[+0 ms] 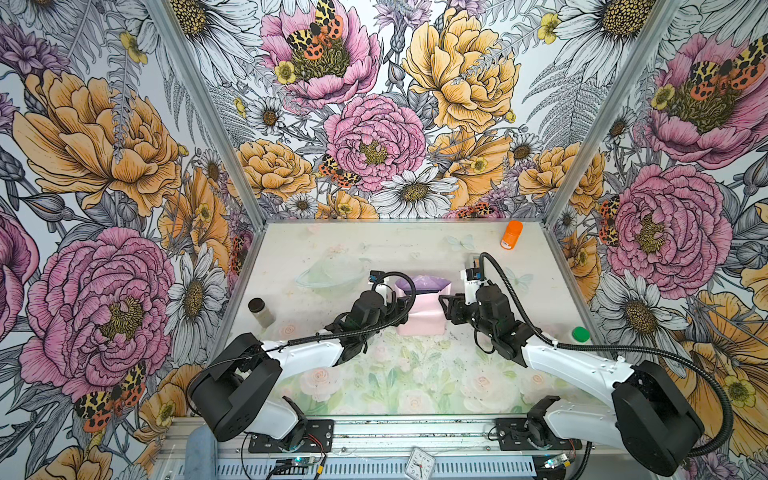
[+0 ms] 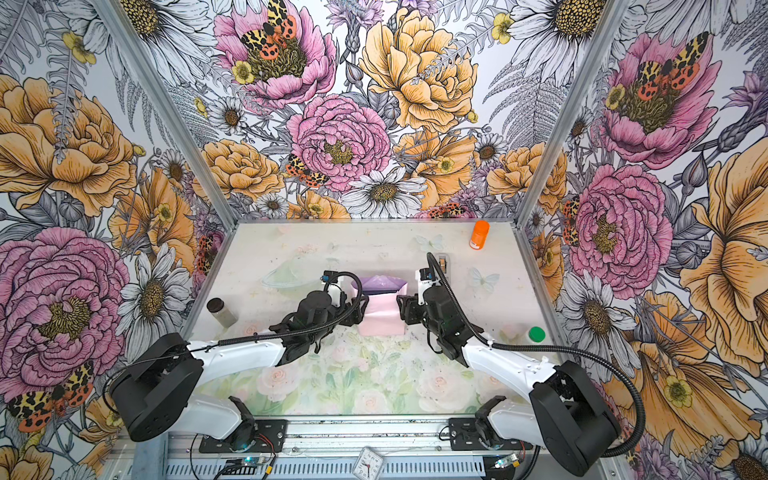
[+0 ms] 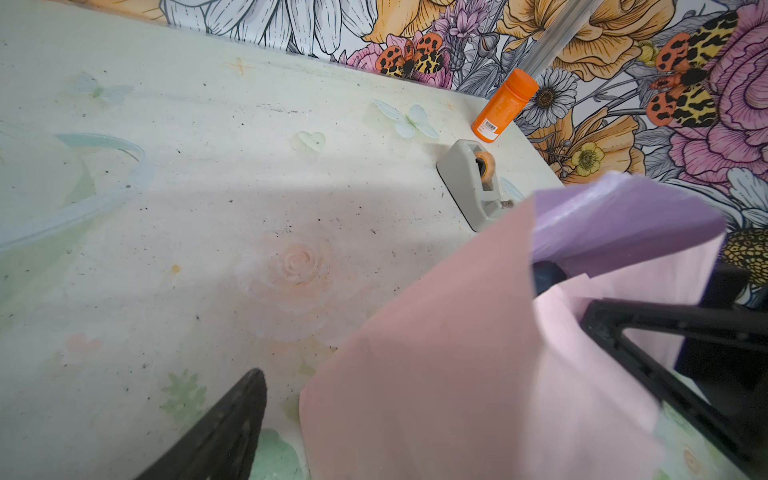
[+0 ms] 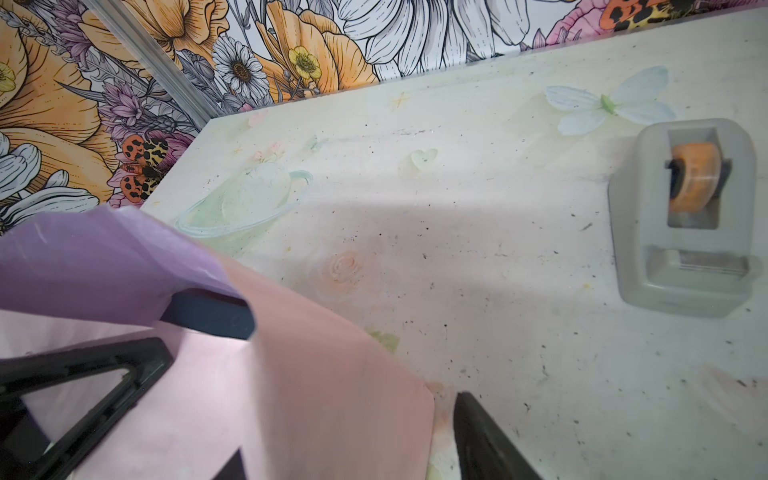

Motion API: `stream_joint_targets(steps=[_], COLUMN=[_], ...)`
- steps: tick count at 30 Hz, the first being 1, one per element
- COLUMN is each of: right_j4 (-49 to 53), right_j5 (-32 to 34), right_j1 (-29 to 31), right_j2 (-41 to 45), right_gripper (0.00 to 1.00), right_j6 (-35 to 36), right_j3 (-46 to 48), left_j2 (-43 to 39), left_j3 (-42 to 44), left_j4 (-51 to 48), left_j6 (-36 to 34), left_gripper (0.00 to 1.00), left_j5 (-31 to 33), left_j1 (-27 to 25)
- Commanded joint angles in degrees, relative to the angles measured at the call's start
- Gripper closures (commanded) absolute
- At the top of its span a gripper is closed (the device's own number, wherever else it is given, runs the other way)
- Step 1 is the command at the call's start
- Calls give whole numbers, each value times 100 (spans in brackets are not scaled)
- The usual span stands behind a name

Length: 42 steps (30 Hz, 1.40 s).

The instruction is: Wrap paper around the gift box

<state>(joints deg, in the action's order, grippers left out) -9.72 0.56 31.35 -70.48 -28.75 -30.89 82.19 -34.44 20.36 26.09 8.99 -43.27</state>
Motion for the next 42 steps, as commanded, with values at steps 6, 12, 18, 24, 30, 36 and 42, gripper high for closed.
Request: stream_joint_targets(steps=[6, 12, 18, 24, 30, 36, 42], right_j4=[1050, 1147, 1139, 1042, 1188, 1445, 1231], right_j5=[505, 501, 330, -136, -829, -1124, -1502], right_j1=[-100, -64, 2, -71, -528, -1128, -754], right_j2=[-648, -715, -65, 733, 1511, 2000, 1929], right_gripper=[39, 42, 40, 36, 35, 35, 35], right_j6=[7, -7, -3, 223, 111, -122, 174], right_j3=[-217, -171, 285, 79, 20, 190, 199], left_j2=[587, 630, 341, -272, -1175, -2006, -2407], left_j3=[-300, -253, 41, -212, -407, 38, 629], left_j4=[-806, -864, -874, -1124, -1584, -1952, -1704], left_j6=[-297, -248, -121, -381, -587, -389, -106], left_gripper=[18, 19, 18, 16, 14, 14, 14], left_j5=[90, -21, 94, 101, 174, 252, 47], left_j1=[283, 274, 99, 72, 99, 285, 437])
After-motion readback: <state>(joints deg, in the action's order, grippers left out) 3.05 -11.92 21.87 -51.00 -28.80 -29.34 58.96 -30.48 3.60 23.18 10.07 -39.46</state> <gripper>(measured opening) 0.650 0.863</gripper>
